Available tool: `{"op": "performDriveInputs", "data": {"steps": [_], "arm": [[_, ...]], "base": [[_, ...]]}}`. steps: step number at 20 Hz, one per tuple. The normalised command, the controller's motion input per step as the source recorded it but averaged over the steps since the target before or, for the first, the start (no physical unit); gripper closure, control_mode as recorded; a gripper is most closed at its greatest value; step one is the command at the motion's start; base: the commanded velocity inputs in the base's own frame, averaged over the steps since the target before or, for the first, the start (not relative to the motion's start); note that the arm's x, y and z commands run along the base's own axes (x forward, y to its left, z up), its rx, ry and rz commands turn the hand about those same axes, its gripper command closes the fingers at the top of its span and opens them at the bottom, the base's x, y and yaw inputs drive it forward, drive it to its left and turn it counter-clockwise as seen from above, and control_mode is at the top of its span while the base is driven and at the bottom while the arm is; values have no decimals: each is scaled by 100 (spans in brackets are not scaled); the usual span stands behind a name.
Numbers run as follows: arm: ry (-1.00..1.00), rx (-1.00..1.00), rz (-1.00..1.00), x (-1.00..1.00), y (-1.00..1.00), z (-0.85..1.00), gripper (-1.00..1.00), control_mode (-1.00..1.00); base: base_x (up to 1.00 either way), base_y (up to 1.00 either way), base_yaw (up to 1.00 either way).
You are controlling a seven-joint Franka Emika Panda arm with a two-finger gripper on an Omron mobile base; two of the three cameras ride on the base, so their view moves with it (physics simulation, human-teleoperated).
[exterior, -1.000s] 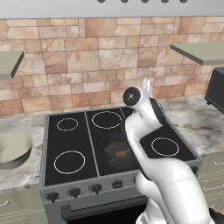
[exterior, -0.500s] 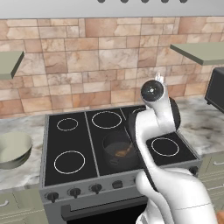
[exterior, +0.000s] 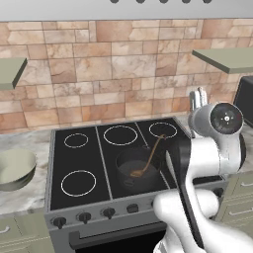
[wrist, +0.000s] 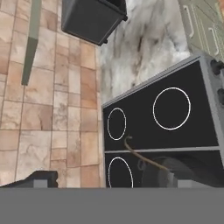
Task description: Open the cabinet and move the ladle to the pot. Then close the cabinet.
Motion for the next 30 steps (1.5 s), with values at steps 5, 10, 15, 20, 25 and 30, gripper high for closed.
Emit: {"op": "performDriveInputs", "data": {"steps": [5,10,15,20,25,30], "arm": [[-24,0,17,-40,0,54,-100,-100],[-14,5,3,-36,0,30,-100,-100],[-3,15,4,-44,0,21,-100,-100],[0,0,0,0,0,0,-100,100],[0,0,0,0,0,0,-100,100],[0,0,0,0,0,0,-100,100]], "base": [[0,0,0],[0,0,0],[0,0,0],[-64,-1,0],[-41,-34,-33],[-2,-4,-96]]}}
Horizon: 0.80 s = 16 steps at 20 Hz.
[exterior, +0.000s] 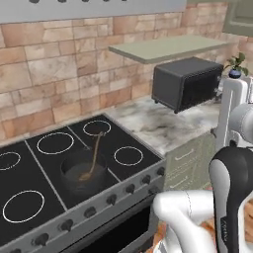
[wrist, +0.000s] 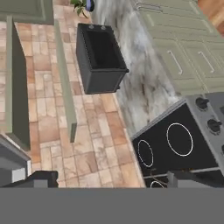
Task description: Open the cabinet and move the ladle to the pot. Then close the cabinet.
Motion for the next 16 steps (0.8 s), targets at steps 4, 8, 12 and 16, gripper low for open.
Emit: {"op": "performDriveInputs", "data": {"steps": [4,8,12,16], "arm": [[0,0,0,0,0,0,-100,100],[0,0,0,0,0,0,-100,100],[0,0,0,0,0,0,-100,100],[0,0,0,0,0,0,-100,100]], "base": [[0,0,-100],[0,0,-100],[0,0,-100],[0,0,-100]]}}
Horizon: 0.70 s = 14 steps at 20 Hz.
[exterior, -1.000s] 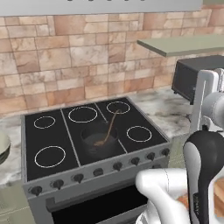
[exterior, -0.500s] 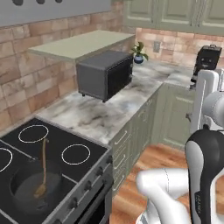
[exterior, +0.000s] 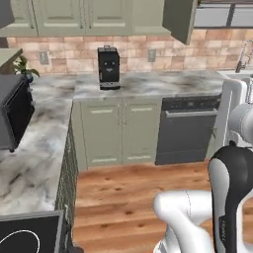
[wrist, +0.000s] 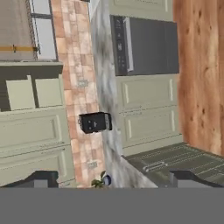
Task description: Open the cabinet and move the ladle to the pot. Then close the cabinet.
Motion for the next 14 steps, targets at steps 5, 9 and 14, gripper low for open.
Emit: {"op": "performDriveInputs", "data": {"steps": [5,9,14], "arm": [[0,0,0,0,0,0,-100,100],[0,0,0,0,0,0,-100,100],[0,0,0,0,0,0,-100,100]], "base": [[35,31,-86],[100,90,-46],[100,100,-35]]}}
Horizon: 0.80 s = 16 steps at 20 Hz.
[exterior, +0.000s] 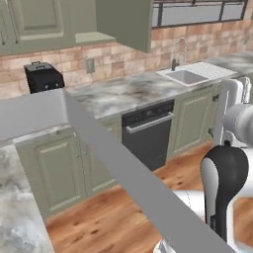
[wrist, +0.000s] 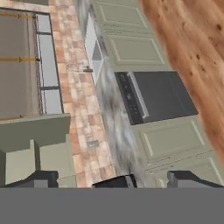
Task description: Open the cabinet and move the ladle to the pot. Then close the cabinet.
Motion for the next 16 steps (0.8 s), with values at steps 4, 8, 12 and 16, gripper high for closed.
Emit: {"op": "performDriveInputs", "data": {"steps": [4,8,12,16], "arm": [[0,0,0,0,0,0,-100,100],[0,0,0,0,0,0,-100,100],[0,0,0,0,0,0,-100,100],[0,0,0,0,0,0,-100,100]], "base": [[100,60,-33],[100,33,-29],[100,28,-14],[72,97,-1]]}}
